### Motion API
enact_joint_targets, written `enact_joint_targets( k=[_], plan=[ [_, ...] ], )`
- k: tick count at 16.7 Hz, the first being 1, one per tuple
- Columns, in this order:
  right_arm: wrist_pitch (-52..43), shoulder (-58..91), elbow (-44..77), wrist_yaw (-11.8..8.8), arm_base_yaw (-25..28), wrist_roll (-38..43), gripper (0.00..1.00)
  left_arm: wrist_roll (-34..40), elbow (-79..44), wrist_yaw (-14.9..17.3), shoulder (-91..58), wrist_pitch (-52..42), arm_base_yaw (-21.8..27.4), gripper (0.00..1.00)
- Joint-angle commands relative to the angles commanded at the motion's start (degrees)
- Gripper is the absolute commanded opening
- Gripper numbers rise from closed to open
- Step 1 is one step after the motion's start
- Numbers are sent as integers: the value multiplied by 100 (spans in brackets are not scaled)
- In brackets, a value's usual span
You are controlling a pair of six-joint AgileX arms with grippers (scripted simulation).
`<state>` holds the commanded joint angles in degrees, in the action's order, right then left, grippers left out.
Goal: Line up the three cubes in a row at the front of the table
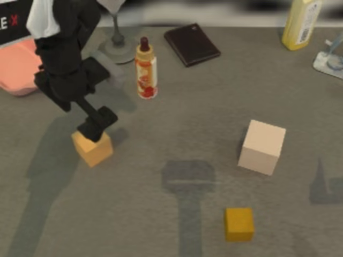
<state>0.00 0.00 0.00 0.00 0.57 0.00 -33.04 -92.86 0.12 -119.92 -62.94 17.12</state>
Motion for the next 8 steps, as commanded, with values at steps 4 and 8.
enact_joint_targets(
  k=[4, 8],
  plan=[
    [0, 0, 0, 0, 0, 0, 100, -4, 84, 0, -27, 106, -20, 100],
    [0, 0, 0, 0, 0, 0, 100, -13, 531, 3, -371, 927, -11, 100]
  ],
)
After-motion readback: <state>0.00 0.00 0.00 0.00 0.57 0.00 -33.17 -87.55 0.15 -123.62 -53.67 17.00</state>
